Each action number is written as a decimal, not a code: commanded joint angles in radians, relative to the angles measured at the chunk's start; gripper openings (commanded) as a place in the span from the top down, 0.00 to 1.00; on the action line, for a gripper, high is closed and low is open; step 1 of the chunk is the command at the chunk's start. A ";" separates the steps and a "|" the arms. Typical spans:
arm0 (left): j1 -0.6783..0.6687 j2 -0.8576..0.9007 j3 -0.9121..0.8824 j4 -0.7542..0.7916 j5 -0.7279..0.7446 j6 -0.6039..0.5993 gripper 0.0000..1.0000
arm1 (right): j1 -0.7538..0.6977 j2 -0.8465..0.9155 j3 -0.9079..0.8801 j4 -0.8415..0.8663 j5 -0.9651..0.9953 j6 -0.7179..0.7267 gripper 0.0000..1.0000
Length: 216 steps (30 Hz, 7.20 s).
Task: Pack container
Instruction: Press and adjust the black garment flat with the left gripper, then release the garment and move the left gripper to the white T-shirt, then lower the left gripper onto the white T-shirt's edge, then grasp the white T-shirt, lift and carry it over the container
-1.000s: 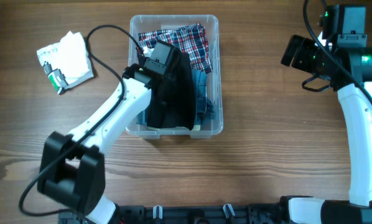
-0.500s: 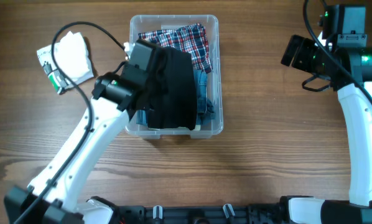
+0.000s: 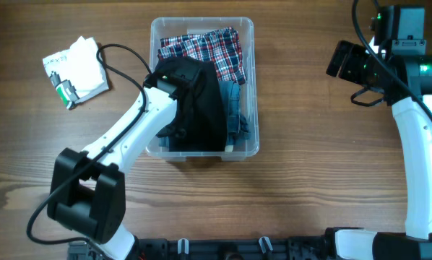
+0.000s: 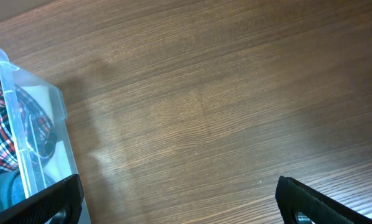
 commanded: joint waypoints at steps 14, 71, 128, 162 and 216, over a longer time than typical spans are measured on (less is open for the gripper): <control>-0.012 -0.309 0.086 0.117 0.020 -0.024 0.96 | 0.000 0.004 0.004 0.003 0.014 -0.009 0.00; 0.774 -0.204 0.081 0.262 0.308 0.017 0.00 | 0.000 0.004 0.004 0.004 0.014 -0.009 0.00; 0.986 0.407 0.081 0.737 0.544 0.329 0.09 | 0.000 0.004 0.004 0.004 0.014 -0.008 0.00; 0.970 0.407 0.080 0.695 0.553 0.352 0.68 | 0.000 0.004 0.004 0.003 0.014 -0.009 0.00; 0.216 -0.156 0.083 1.030 0.712 -0.021 0.96 | 0.000 0.004 0.004 0.003 0.014 -0.009 0.00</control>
